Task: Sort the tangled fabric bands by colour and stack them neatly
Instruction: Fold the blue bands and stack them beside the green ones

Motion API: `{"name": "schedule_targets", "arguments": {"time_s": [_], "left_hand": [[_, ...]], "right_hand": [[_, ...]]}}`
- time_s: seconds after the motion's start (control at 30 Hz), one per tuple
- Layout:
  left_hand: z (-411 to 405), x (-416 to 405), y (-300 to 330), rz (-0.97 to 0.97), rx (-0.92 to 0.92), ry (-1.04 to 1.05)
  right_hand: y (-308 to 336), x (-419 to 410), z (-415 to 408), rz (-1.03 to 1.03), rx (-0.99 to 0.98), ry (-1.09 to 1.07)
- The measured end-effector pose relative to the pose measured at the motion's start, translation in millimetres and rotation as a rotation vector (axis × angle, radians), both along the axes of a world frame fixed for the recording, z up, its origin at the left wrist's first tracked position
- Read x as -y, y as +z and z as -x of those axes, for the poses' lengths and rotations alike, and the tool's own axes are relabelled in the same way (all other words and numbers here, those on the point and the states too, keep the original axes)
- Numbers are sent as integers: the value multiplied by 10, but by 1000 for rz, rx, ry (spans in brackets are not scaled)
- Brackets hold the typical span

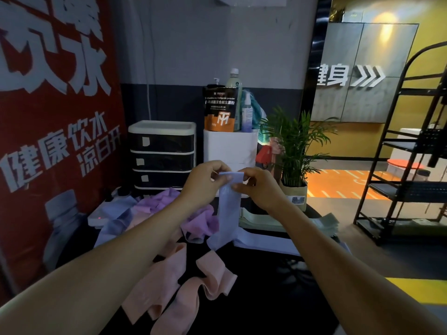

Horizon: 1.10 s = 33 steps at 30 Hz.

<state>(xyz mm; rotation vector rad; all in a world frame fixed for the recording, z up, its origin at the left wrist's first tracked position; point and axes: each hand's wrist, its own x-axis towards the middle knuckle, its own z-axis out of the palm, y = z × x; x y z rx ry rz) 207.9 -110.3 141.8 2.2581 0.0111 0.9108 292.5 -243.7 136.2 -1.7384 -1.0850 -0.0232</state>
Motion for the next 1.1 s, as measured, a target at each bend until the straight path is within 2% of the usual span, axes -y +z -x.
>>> {"name": "schedule_targets", "arguments": {"time_s": [0.17,0.37,0.47,0.63,0.83,1.0,1.1], "left_hand": [[-73,37,260,32,84,-30],[-90,-46,405,262,179,-26],[-75,-96,338,363,172,-15],[-103,-176,164,552,177,53],[-155,-306,92,753,207,134],[-200,-359,-133,847,170,197],[-287,-300,-355,929,134,233]], "right_hand": [[-94,-41,-52,48,-74,-21],[-229,49,-112,124,-168,-6],[-292,114,-173,171,-143,-35],[-373,261,-264,387,-41,-35],[-642,494,-441,718,25,-168],[-771,764,-530,671,-42,-261],[-819,945,-595,581,-207,-337]]}}
